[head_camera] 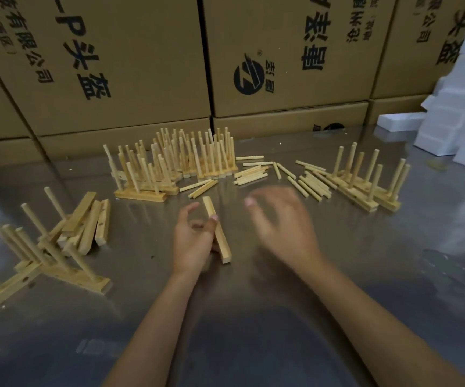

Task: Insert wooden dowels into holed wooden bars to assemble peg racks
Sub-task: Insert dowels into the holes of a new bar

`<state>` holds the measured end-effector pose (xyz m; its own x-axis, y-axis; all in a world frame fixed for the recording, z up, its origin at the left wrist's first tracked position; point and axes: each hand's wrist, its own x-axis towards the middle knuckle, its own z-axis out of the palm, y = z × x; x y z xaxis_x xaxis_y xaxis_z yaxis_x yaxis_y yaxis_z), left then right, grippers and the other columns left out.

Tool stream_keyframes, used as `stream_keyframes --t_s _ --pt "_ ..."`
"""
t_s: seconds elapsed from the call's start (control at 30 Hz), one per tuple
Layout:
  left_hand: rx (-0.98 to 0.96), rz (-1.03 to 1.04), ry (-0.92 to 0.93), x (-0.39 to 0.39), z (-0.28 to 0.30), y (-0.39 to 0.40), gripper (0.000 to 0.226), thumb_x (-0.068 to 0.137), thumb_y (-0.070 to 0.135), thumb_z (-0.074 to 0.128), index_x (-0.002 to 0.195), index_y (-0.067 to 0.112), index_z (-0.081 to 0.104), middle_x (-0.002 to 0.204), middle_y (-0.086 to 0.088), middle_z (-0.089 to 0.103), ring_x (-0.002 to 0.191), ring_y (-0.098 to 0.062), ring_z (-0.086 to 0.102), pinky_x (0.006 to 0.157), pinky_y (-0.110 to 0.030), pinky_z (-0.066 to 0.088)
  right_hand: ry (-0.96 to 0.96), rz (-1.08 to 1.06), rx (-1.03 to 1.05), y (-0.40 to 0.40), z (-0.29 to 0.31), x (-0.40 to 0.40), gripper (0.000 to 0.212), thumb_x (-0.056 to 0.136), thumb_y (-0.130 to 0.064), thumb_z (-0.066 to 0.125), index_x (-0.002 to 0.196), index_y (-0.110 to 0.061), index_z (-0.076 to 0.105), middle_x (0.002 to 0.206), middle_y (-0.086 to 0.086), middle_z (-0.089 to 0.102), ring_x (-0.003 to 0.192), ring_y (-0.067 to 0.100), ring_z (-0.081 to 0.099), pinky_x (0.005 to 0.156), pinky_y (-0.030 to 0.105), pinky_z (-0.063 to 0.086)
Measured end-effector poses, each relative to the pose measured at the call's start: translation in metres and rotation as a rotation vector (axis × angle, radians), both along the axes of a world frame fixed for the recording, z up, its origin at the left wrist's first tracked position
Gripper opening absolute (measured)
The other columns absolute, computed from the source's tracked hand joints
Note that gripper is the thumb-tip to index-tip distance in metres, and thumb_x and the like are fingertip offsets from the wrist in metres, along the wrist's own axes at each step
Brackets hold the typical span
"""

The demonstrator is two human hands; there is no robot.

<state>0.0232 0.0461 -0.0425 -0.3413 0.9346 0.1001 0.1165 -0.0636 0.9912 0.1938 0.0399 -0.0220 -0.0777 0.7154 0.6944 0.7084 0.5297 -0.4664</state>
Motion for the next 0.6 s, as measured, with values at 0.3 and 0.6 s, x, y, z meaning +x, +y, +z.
stream_keyframes --t_s 0.3,0.6 --pt "0.061 0.041 0.078 0.003 -0.006 0.006 0.033 0.093 0.018 0.069 0.123 0.022 0.058 0.087 -0.014 0.069 0.082 -0.031 0.07 0.079 -0.058 0.057 -0.345 -0.364 -0.673 0.099 -0.01 0.084 0.06 0.102 -0.049 0.034 0.148 -0.012 0.036 0.157 0.013 0.03 0.146 0.03 0.022 0.119 0.041 0.019" --pt "0.037 0.036 0.077 0.0 -0.007 0.007 0.031 0.093 0.019 0.069 0.123 0.016 0.059 0.087 -0.014 0.068 0.073 -0.024 0.069 0.059 -0.041 0.059 -0.315 -0.119 -0.322 0.035 -0.016 0.059 0.026 0.092 -0.01 0.051 0.11 -0.015 0.068 0.116 0.002 0.067 0.115 0.023 0.054 0.099 0.033 0.039"
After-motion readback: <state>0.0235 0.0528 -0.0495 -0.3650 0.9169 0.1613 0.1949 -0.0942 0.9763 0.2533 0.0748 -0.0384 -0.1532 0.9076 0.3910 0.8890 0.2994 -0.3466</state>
